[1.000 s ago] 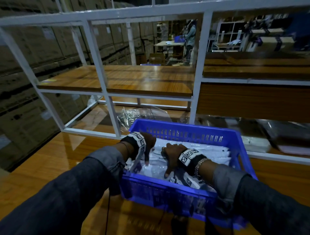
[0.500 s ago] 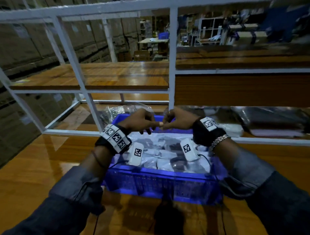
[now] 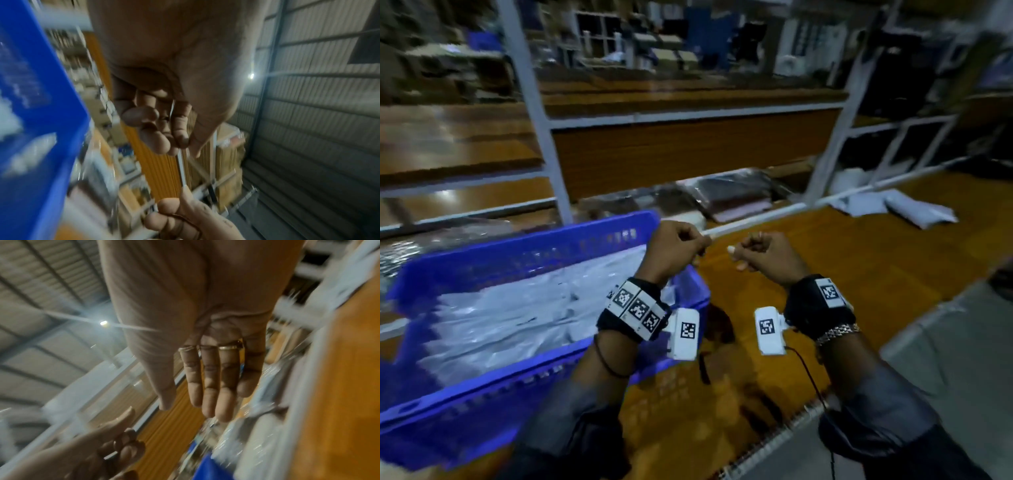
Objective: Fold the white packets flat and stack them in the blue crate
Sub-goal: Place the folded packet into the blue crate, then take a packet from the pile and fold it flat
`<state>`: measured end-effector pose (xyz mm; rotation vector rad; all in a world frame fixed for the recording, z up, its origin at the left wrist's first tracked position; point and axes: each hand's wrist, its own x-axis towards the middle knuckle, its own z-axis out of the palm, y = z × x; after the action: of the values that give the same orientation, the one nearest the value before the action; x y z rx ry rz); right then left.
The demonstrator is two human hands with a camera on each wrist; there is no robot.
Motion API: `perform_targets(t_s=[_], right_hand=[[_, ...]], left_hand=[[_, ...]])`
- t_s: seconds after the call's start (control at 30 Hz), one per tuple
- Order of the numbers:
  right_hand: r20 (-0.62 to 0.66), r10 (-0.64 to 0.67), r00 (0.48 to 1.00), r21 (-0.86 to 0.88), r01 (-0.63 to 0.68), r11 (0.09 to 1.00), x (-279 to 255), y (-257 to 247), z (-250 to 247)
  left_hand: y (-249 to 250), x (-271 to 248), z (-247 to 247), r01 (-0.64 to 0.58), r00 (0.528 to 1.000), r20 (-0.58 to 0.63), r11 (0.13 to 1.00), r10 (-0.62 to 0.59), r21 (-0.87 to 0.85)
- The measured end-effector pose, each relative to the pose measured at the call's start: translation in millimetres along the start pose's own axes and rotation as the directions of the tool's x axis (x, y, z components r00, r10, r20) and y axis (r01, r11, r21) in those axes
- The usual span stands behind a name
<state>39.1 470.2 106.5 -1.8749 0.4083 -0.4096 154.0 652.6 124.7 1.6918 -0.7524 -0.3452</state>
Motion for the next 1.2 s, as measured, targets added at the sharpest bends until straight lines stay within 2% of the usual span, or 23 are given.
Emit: perform_targets(t_s=[0.07,0.17,0.27,0.4,0.53,0.7,0.83,1.07,1.2], right_hand=[[-0.119,0.059,0.991,0.038,-0.054,0.998,-19.7,21.9,-27.6],[-0.232,0.125,0.965,0.089,-0.107,0.990,-47.1,49.0,-62.3],[-0.297,0.182,0.938,0.159,-0.139,0.977,-69.6,73.7,-93.4],[-0.355,0.238,0.904,0.215,-0.169,0.962,-87.5,109.7,-138.7],[-0.380,0.241,0.893,0.253,-0.150,0.956,-101.7,141.2,-192.6],[-0.425,0.284,0.859,0.307,-0.158,0.938,-108.9,180.8,-261.3],[-0.416,0.311,0.855,0.323,-0.181,0.929,-104.7,206.4,-307.7],[-0.452,0.340,0.825,0.377,-0.168,0.911,-65.5,231.0,-376.8],[-0.477,0.314,0.821,0.374,-0.134,0.918,-24.9,239.2,-417.7]], left_hand=[[-5.8,5.5,40.6,0.028,0.997,0.077,1.000,-0.028,0.001],[-20.5,9.7,94.7,0.059,0.979,0.191,0.998,-0.065,0.036],[-24.7,10.0,140.9,0.065,0.951,0.298,0.995,-0.085,0.078],[-15.4,10.9,194.2,0.047,0.918,0.384,0.990,-0.095,0.133],[-1.2,20.7,257.0,0.035,0.883,0.459,0.989,-0.099,0.145],[21.3,41.7,343.4,0.056,0.865,0.486,0.987,-0.124,0.151],[31.9,57.8,397.4,0.076,0.865,0.484,0.988,-0.133,0.135],[29.5,106.9,456.2,0.101,0.873,0.469,0.990,-0.134,0.095],[26.2,155.1,485.3,0.086,0.899,0.424,0.993,-0.114,0.083]])
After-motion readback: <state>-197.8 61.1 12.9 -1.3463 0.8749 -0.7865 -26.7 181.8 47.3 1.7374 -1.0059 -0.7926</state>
